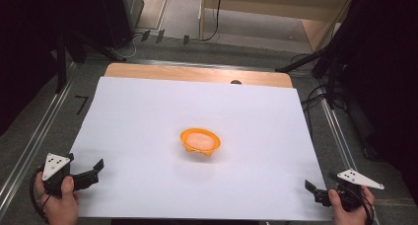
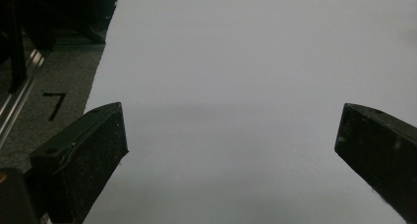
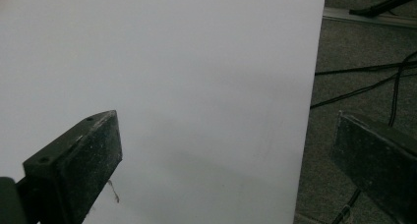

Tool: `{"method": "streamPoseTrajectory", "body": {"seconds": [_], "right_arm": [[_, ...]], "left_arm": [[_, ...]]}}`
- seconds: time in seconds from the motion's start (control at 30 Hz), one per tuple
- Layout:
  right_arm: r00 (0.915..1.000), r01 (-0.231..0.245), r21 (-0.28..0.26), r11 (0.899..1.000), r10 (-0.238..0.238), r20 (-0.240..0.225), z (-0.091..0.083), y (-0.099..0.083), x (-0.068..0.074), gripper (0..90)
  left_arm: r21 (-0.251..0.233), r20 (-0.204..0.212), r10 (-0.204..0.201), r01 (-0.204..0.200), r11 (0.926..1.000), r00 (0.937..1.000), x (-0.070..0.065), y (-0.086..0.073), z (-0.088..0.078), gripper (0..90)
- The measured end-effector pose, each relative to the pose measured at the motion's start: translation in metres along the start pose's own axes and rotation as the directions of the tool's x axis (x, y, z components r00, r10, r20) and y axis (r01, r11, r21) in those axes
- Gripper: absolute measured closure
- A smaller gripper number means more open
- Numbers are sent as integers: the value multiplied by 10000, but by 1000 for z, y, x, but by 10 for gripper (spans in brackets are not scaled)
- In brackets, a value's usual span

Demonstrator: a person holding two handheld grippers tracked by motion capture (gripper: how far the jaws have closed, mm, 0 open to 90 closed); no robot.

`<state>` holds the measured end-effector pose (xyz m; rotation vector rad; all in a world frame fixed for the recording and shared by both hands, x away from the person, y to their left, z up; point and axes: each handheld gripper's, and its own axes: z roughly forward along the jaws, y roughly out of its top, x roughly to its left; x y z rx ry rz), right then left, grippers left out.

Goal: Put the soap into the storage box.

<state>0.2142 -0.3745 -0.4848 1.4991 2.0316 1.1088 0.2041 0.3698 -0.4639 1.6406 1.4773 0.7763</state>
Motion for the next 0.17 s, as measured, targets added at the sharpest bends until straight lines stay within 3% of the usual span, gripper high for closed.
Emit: {"method": "streamPoseTrajectory", "body": {"seconds": [0.17], "right_arm": [[10000,-16,-32,10000,16,3,0,0,0,0]], "left_arm": [[9,-4,-13,13,10000,10000,0,0,0,0]]}}
